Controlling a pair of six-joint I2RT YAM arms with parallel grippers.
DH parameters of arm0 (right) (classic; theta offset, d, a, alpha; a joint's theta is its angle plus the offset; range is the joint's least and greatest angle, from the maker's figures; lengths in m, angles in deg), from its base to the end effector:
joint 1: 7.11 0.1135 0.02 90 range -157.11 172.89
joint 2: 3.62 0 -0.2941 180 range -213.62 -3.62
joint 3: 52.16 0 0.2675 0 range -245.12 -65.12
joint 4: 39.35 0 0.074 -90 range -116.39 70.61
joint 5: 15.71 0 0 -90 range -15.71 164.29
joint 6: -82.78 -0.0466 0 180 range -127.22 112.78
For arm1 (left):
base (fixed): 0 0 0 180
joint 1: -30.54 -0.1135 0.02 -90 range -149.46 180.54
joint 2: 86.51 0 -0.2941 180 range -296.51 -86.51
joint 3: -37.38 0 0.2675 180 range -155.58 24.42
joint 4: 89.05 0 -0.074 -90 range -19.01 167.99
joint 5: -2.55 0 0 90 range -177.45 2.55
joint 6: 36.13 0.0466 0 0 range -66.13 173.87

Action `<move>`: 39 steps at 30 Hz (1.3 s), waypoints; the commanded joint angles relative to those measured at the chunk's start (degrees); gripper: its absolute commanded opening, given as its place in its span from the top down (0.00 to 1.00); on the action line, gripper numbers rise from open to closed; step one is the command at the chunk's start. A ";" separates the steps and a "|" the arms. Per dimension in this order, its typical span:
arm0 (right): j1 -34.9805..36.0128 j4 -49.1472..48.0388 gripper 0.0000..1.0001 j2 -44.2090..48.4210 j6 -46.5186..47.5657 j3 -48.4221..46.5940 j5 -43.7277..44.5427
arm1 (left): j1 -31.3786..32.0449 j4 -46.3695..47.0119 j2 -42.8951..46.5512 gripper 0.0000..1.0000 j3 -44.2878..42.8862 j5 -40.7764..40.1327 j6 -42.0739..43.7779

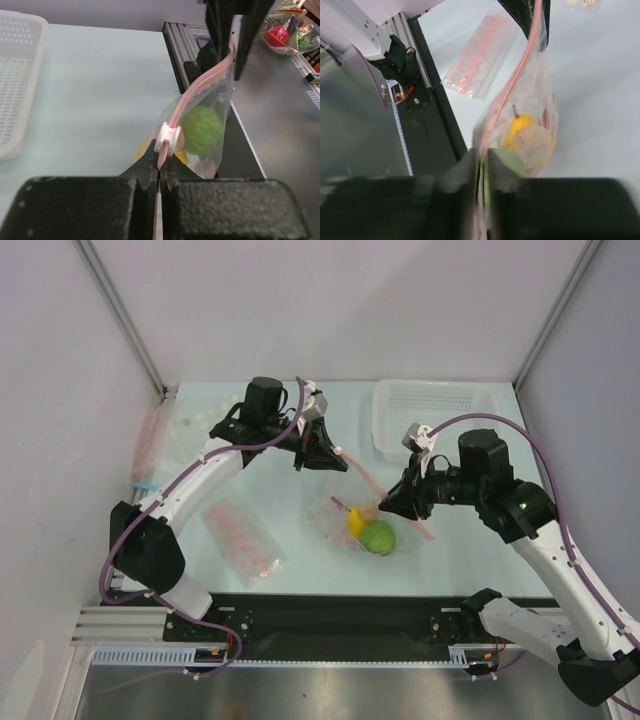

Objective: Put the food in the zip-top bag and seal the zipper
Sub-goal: Adjust the zipper food storage bag at the center of the board, then zip the zipper food storage bag at the center of the board.

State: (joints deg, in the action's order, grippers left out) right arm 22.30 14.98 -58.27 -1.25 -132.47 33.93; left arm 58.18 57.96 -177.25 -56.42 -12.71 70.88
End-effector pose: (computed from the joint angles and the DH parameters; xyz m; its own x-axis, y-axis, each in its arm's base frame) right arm 0.1481 0.1181 0.4167 -0.3253 -0.2743 -0.9050 -0.9079 0.3582 0.2177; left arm 0.3031 -0.2095 0.3788 -0.1703 0.1761 -0.9695 0.9543 -0.2157 -0.2068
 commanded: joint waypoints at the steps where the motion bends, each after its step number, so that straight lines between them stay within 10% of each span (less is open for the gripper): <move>1: -0.05 -4.62 0.69 0.34 -0.44 -0.06 1.33 | 0.40 -0.18 1.62 1.00 -2.48 0.67 2.23; 8: -0.05 -10.06 0.41 -0.71 -2.72 -1.38 5.72 | 1.89 -2.11 2.23 1.00 -2.39 -1.96 2.94; 39: -1.63 -17.20 0.56 -7.58 -0.80 -7.09 6.10 | 9.01 -18.20 -1.98 1.00 -10.48 -13.04 12.69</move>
State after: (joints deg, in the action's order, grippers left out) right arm 22.04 0.18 -68.78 -3.93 -137.17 43.37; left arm 66.29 41.69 -178.47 -64.12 -26.00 80.52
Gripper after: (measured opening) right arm 0.439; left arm 0.006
